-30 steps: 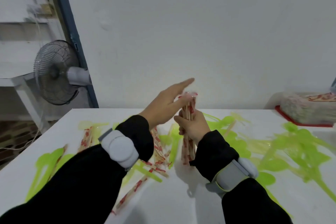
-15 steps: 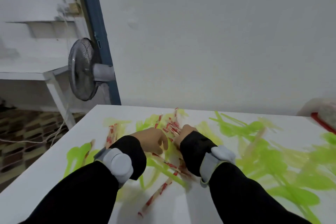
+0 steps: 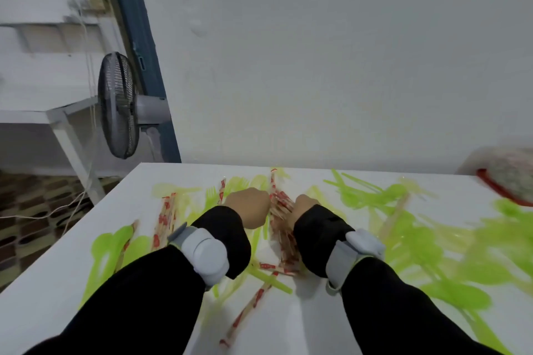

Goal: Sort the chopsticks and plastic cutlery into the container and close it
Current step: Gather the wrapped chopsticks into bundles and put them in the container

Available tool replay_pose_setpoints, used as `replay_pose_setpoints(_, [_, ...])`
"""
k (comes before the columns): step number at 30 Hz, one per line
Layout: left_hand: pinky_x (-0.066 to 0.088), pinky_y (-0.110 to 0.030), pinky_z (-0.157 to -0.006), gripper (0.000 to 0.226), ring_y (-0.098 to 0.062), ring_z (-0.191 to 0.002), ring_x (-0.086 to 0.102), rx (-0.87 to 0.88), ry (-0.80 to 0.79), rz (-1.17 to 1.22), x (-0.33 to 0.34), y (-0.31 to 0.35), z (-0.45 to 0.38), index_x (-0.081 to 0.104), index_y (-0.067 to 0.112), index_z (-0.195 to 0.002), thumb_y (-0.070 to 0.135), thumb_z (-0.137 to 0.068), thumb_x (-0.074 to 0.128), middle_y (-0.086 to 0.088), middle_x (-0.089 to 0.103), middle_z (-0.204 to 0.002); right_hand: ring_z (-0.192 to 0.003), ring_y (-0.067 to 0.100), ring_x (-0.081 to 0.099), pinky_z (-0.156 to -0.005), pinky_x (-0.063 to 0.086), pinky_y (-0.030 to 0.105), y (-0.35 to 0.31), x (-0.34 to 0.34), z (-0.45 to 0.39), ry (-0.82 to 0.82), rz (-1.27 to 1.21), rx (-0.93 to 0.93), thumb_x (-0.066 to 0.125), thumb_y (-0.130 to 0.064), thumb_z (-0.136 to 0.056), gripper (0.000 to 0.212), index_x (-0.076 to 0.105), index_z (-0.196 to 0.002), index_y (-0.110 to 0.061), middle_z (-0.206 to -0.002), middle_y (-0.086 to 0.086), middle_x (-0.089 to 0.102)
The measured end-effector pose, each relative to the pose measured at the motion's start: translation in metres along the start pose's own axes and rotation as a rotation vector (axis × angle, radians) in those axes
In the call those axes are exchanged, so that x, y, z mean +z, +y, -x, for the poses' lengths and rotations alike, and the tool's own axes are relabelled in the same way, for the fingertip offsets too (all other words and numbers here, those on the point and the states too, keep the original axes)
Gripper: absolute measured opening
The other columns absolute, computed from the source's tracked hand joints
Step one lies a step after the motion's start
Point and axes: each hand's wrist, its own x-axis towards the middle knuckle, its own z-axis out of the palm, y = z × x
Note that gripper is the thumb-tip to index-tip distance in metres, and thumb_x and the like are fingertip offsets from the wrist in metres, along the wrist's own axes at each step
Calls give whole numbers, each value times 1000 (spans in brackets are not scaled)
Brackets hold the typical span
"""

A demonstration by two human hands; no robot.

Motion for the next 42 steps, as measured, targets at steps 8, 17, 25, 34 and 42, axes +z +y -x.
replay_pose_setpoints(8, [37, -29, -57, 25, -32, -74, 54, -119, 56, 314, 17, 20, -20, 41, 11, -63, 13, -86, 49, -5, 46, -67, -84, 22, 61, -63, 38, 23, 13, -18, -4, -18, -87, 76, 63, -16, -83, 25, 63, -104, -3, -86, 7, 59])
replay_pose_setpoints(17, [48, -33, -78, 23, -32, -101, 60, -254, 119, 247, 22, 48, -24, 56, 1, -106, -2, -87, 43, -14, 60, -111, -35, 23, 55, -41, 43, 22, 51, -55, 1, -85, -655, 87, 49, 10, -75, 8, 49, -70, 3, -47, 16, 53])
replay_pose_setpoints(25, [47, -35, -90, 37, -32, -114, 56, -420, 125, 380, 25, 34, -24, 43, -2, -127, 2, -90, 42, -18, 55, -124, -46, 26, 53, -58, 44, 31, 72, -52, -1, -120, -722, 78, 62, 3, -68, 22, 62, -47, -3, -43, 9, 59])
replay_pose_setpoints(34, [46, -30, -71, 11, -28, -87, 61, -417, 165, 286, 9, 22, -10, 55, 8, -88, 4, -85, 44, -4, 52, -80, -42, 21, 59, -45, 44, 21, 84, -44, -7, -180, -934, 156, 43, 4, -83, 13, 53, -77, -2, -55, 12, 58])
replay_pose_setpoints(42, [47, -29, -60, 30, -20, -57, 51, -83, -98, 304, 13, 57, -1, 47, 9, -62, 27, -80, 64, -4, 55, -65, -34, 20, 52, -45, 44, 22, 90, -35, -5, -258, -918, 212, 60, -10, -87, 23, 56, -67, 0, -40, 9, 57])
